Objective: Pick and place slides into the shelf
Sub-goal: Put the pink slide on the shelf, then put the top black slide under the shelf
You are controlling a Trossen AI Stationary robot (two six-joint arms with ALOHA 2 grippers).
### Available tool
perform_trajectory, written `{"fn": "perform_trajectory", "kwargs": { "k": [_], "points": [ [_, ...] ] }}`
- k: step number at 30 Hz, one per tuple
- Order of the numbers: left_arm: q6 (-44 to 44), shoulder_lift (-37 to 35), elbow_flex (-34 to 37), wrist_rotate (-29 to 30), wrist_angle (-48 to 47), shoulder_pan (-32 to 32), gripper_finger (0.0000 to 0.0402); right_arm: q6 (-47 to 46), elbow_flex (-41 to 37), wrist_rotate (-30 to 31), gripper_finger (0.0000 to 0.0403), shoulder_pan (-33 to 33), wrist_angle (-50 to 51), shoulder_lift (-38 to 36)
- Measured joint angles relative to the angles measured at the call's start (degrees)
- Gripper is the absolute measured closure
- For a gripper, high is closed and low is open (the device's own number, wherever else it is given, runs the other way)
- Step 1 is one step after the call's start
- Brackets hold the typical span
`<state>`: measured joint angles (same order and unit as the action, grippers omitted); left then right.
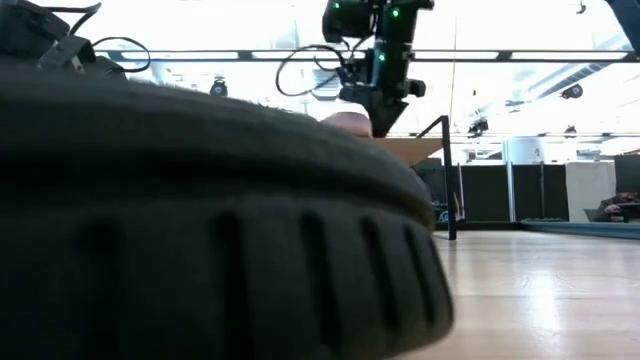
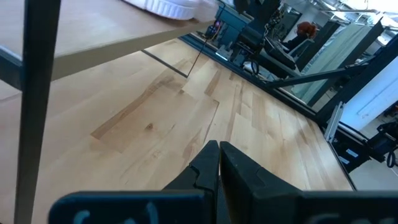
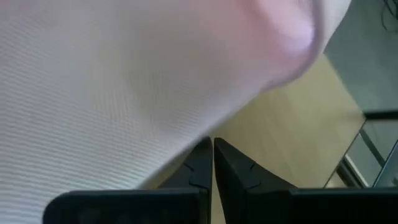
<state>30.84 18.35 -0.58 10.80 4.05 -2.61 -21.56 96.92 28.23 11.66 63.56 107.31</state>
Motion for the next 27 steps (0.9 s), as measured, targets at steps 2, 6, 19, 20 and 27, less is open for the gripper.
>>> {"fn": "perform_trajectory", "kwargs": {
  "k": [2, 6, 19, 20, 27],
  "points": [
    [0.0, 0.0, 0.0, 0.0, 0.0, 0.0, 0.0402, 0.8, 1.6, 0.0, 0.0394, 0.2, -0.8, 0.1],
    [0.0, 0.0, 0.0, 0.0, 0.0, 0.0, 0.0402, 2.1, 3.4, 0.3, 0.0394, 0.6, -1.1, 0.2],
    [0.0, 0.0, 0.0, 0.0, 0.0, 0.0, 0.0402, -1.0, 5.1, -10.0, 0.0394, -0.2, 8.2, -1.2],
    [0.0, 0.0, 0.0, 0.0, 0.0, 0.0, 0.0402, -1.0, 5.0, -13.5, 0.0394, -0.7, 8.2, -1.4],
    [0.0, 0.0, 0.0, 0.0, 0.0, 0.0, 0.0402, -1.4, 4.7, -23.9, 0.0394, -6.8, 7.9, -2.6]
  ]
}}
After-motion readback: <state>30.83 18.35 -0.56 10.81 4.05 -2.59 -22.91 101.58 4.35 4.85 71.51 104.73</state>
